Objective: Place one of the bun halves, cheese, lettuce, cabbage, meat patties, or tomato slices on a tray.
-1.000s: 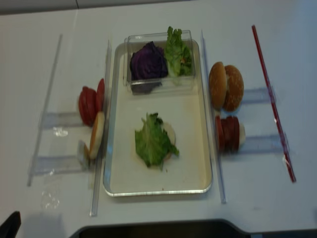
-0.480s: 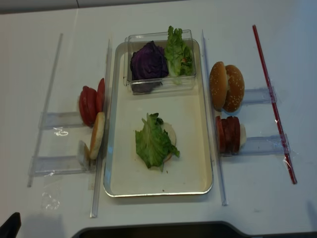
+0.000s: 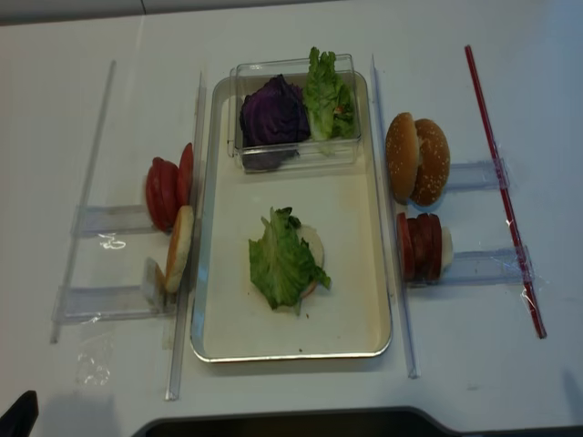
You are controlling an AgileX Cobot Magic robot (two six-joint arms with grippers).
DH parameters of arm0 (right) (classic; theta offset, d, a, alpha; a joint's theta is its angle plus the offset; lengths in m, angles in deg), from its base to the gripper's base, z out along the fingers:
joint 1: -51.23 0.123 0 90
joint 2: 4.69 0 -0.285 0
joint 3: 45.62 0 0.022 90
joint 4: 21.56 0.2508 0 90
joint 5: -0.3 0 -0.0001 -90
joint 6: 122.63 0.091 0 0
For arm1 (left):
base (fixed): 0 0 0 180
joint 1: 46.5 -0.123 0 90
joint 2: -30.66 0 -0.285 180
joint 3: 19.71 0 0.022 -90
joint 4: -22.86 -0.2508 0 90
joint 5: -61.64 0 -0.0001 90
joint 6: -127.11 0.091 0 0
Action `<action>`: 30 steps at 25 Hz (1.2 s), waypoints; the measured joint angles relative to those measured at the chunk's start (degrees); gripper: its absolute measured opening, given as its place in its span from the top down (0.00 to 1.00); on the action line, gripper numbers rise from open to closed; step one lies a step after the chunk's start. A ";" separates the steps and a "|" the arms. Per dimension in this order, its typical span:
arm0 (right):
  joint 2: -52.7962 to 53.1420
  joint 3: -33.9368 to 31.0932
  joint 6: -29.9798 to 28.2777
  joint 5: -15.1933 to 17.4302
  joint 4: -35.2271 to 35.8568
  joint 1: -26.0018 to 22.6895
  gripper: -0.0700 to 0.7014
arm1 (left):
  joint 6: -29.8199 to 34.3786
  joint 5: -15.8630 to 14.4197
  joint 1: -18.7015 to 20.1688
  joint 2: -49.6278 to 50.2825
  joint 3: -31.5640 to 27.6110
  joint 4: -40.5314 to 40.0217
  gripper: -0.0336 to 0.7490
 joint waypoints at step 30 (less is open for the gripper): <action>0.00 0.00 0.00 0.00 0.00 0.00 0.23 | 0.00 0.00 0.00 0.00 0.00 0.00 0.52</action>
